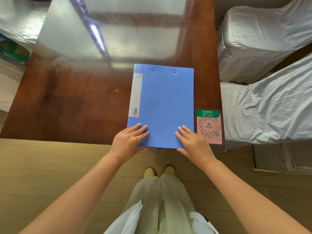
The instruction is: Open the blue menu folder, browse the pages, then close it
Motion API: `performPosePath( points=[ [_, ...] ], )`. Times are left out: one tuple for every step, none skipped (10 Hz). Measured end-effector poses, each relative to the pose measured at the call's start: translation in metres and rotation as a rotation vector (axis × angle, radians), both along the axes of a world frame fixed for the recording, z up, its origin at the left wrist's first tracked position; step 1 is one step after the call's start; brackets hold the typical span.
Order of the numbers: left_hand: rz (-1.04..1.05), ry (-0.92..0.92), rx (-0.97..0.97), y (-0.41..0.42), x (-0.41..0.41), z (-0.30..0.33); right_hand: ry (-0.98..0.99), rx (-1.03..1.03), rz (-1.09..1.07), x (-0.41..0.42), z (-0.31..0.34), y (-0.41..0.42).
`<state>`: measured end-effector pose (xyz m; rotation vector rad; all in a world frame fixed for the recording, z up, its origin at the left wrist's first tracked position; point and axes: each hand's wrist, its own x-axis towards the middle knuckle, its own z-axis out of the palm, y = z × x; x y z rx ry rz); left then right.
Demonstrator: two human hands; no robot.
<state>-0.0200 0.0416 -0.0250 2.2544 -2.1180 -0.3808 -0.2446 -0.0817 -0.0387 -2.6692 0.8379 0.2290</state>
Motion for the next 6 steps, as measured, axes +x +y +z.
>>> performPosePath(
  points=[
    [0.003, -0.009, 0.001, 0.000, -0.001, 0.000, -0.006, 0.003, -0.007, 0.000, 0.000, 0.000],
    [0.001, -0.010, -0.005, 0.001, -0.002, -0.001, -0.003, 0.015, -0.015, 0.001, 0.001, -0.001],
    [0.007, -0.017, 0.012, 0.001, -0.002, -0.002, 0.011, 0.016, -0.015, 0.001, 0.003, -0.001],
    [0.009, -0.016, 0.046, 0.000, -0.005, -0.004, 0.052, 0.018, -0.007, 0.003, 0.006, -0.001],
    [0.018, 0.032, 0.077, -0.004, -0.004, 0.005, 0.081, 0.014, -0.006, 0.010, 0.019, -0.007],
    [0.051, 0.073, 0.078, -0.018, 0.000, 0.025, 0.055, 0.010, -0.063, 0.020, 0.038, -0.017]
  ],
)
